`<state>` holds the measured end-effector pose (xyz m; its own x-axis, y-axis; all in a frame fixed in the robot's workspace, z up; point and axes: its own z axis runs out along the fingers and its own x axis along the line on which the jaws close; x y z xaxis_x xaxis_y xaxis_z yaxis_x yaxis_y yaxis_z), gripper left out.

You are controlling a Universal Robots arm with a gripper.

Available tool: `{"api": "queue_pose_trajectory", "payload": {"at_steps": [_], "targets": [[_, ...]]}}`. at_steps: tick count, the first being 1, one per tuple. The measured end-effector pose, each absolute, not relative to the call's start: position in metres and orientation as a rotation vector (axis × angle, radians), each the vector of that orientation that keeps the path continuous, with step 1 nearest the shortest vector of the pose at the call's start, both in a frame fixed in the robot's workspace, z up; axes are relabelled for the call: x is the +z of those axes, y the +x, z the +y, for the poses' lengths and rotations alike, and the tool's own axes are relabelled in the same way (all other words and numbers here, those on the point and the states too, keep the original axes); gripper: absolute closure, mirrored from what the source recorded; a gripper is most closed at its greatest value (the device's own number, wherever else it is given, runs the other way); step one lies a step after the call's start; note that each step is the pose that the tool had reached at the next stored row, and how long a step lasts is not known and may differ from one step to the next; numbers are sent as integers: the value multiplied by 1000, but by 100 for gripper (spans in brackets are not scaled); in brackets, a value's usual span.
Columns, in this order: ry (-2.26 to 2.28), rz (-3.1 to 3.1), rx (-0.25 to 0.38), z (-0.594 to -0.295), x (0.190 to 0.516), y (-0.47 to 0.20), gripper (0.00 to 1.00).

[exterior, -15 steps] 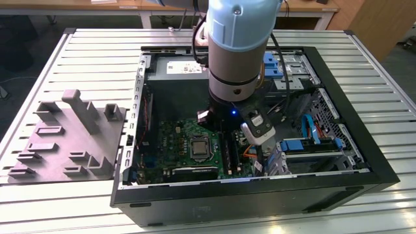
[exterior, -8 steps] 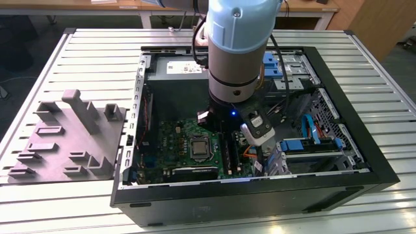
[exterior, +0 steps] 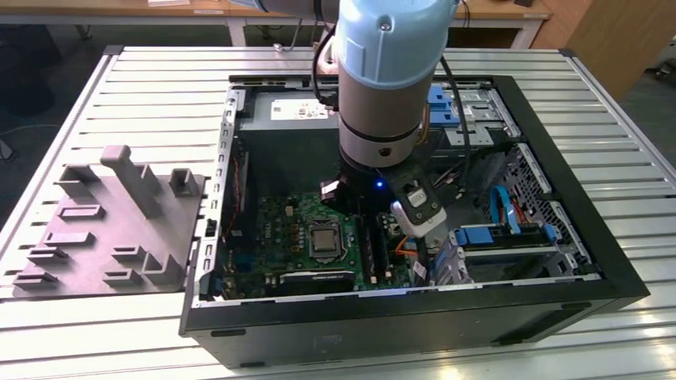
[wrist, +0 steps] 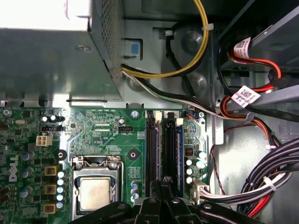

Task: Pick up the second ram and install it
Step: 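Insert the second ram into the second slot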

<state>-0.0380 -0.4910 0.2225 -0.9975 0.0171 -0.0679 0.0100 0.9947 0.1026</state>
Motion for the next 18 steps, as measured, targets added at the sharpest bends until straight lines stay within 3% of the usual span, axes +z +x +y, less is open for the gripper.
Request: {"api": "queue_pose_trajectory", "payload": {"at_steps": [18], "targets": [[21, 3068, 167, -491, 222, -38, 89]]}}
